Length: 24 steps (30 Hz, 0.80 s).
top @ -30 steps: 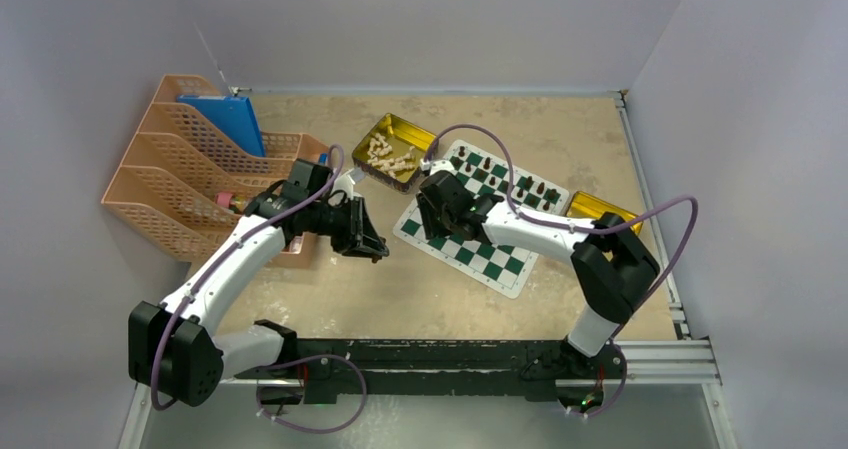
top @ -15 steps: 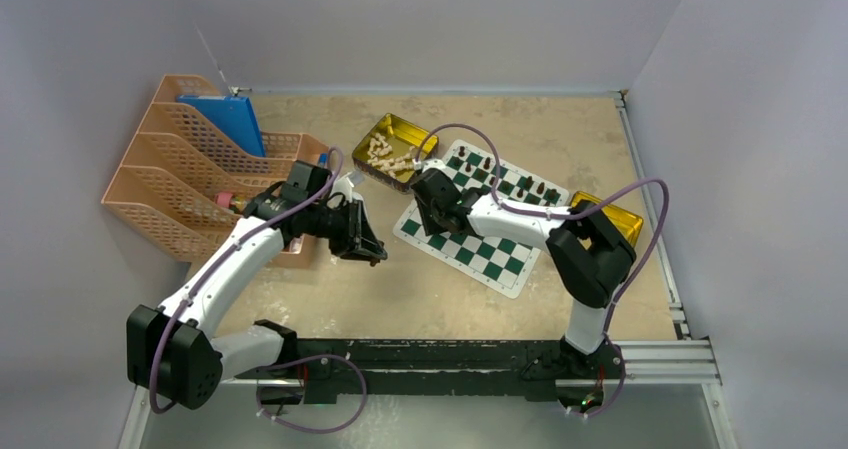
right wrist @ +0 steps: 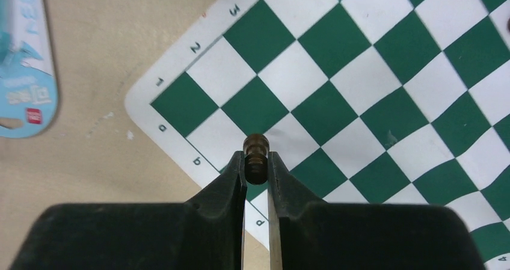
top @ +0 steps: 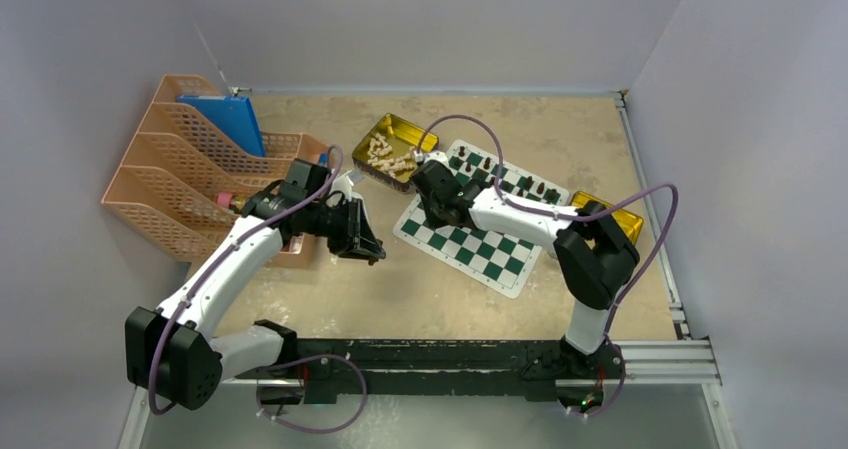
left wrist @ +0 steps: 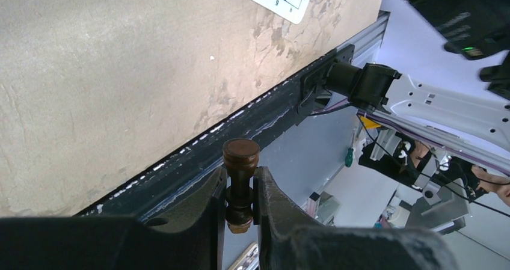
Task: Set up the chess pieces on the board
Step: Pick up the chess piece from the chessboard, then place the chess piece on the chessboard.
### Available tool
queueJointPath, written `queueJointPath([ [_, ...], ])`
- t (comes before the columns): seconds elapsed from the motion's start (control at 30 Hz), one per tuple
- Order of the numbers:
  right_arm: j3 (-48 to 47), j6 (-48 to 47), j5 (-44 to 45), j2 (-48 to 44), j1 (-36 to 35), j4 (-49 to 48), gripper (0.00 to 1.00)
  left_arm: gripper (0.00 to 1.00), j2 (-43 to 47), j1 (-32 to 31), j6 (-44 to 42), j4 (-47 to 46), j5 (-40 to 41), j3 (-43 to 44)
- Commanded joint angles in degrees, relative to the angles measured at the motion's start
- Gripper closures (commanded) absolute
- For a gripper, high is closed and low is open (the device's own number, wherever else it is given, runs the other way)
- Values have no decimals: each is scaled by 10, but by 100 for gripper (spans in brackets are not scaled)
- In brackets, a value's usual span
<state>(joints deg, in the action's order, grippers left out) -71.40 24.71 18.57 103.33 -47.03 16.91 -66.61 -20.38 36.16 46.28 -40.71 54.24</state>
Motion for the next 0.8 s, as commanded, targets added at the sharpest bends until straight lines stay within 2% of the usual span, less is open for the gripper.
queueJointPath([
  [0.0, -71, 18, 15, -31, 21, 69, 99, 91, 16, 3, -27, 6, 5, 25],
  [0.27, -112, 15, -23, -55, 146, 110, 99, 91, 23, 3, -29, -2, -8, 13],
  [0.47, -151, -12, -19, -40, 228, 139, 98, 91, 19, 3, -32, 5, -6, 24],
  [0.6, -183, -26, -26, -10, 269, 153, 98, 91, 17, 3, -32, 9, -5, 28],
  [0.77, -233, -34, -34, 42, 289, 166, 97, 91, 13, 3, -27, 5, -8, 31],
])
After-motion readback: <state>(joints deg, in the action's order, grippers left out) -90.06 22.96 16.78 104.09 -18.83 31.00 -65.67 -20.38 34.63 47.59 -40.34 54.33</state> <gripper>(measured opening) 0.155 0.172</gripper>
